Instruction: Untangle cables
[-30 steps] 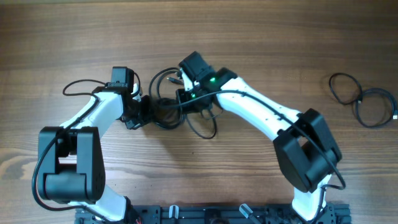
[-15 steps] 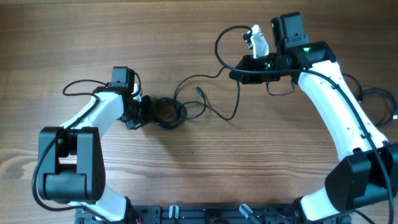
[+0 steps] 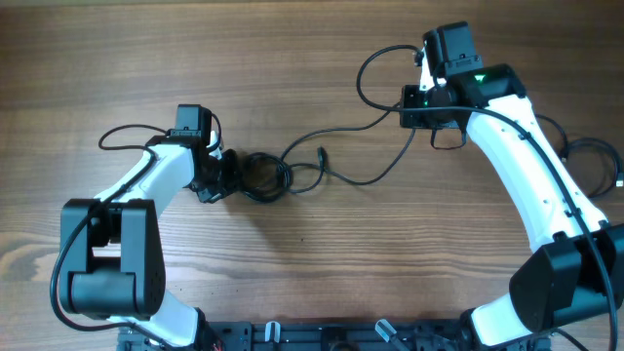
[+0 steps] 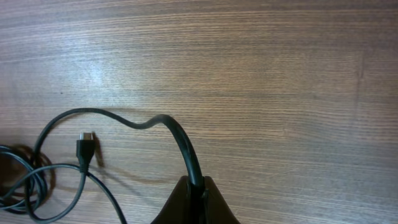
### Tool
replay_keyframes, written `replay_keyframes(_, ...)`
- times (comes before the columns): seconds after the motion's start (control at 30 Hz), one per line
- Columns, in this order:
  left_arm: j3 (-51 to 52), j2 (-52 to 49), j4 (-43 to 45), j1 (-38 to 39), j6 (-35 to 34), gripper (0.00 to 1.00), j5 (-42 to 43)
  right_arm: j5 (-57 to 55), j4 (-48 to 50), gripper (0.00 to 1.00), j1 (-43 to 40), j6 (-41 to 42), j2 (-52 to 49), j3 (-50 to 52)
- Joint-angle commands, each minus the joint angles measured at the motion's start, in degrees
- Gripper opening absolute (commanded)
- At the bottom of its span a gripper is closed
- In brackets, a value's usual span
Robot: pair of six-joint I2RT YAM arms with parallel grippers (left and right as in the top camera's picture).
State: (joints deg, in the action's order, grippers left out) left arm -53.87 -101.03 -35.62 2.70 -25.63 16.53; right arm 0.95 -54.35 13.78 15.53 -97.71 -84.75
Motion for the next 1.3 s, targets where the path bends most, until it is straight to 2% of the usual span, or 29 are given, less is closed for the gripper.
replay_keyframes(0.0, 1.5, -1.1, 0.3, 0.2, -0.6, 0.04, -3.3, -0.3, 0.0, 0.44, -0.1, 1.0, -0.8, 0.0)
replay_keyframes(0.03, 1.5, -1.2, 0.3, 0.2, -0.5, 0.04, -3.3, -0.2, 0.0, 0.64, -0.1, 1.0, -1.2, 0.0)
replay_keyframes(0.1, 1.5, -1.1, 0.3, 0.2, -0.5, 0.04, -3.3, -0.2, 0.0, 0.80, -0.1, 1.0, -2.3, 0.0)
replay_keyframes(0.17, 1.5, -1.1, 0.3, 0.2, -0.5, 0.04, -3.3, 0.9, -0.2, 0.86, -0.1, 1.0, -3.6, 0.0)
replay_keyframes(0.23, 1.5, -1.1, 0.3, 0.2, -0.6, 0.04, -3.3, 6.3, -0.1, 0.87, -0.1, 0.6, -5.2, 0.0)
replay_keyframes(0.33, 1.5, -1.1, 0.3, 0.2, -0.5, 0.05, -3.3, 28.0, 0.5, 0.87, -0.1, -10.8, -6.4, 0.0)
replay_keyframes(0.4, 1.5, -1.1, 0.3, 0.2, -0.5, 0.06, -3.3, 30.2, 2.7, 0.79, 0.0, -11.4, -6.3, -0.3)
replay_keyframes(0.47, 1.5, -1.1, 0.3, 0.2, -0.5, 0.06, -3.3, 26.3, 2.6, 0.79, 0.9, -12.0, -6.3, -2.5)
replay_keyframes(0.53, 1.5, -1.1, 0.3, 0.2, -0.6, 0.06, -3.0, 29.2, 2.8, 0.75, 2.9, -12.6, -6.1, -3.5)
replay_keyframes(0.57, 1.5, -1.1, 0.3, 0.2, -0.6, 0.05, -2.9, 30.9, 2.9, 0.60, 4.1, -12.6, -6.1, -3.4)
replay_keyframes(0.67, 1.5, -1.1, 0.3, 0.2, -0.5, 0.05, -2.9, 31.0, 2.6, 0.29, 9.9, -12.7, -6.1, -2.8)
replay_keyframes(0.7, 1.5, -1.1, 0.3, 0.2, -0.5, 0.04, -2.9, 30.4, 2.7, 0.10, 12.0, -12.0, -6.3, -2.5)
replay_keyframes(0.73, 1.5, -1.1, 0.3, 0.2, -0.5, 0.04, -2.9, 28.5, 2.9, 0.04, 14.2, -10.1, -6.3, -2.0)
replay_keyframes(0.83, 1.5, -1.1, 0.3, 0.2, -0.5, 0.04, -2.9, 18.8, 5.1, 0.04, 20.0, -1.8, -6.4, 1.0)
replay_keyframes(0.93, 1.5, -1.1, 0.3, 0.2, -0.5, 0.04, -2.9, 18.3, 10.3, 0.04, 23.5, -1.0, -7.9, 4.5)
replay_keyframes(1.03, 1.5, -1.2, 0.3, 0.2, -0.5, 0.04, -2.9, 17.9, 13.9, 0.08, 24.6, 4.1, -11.8, 7.3)
replay_keyframes(1.27, 1.5, -1.1, 0.3, 0.2, -0.5, 0.04, -2.9, 20.6, 14.9, 0.10, 24.6, 10.2, -18.0, 13.4)
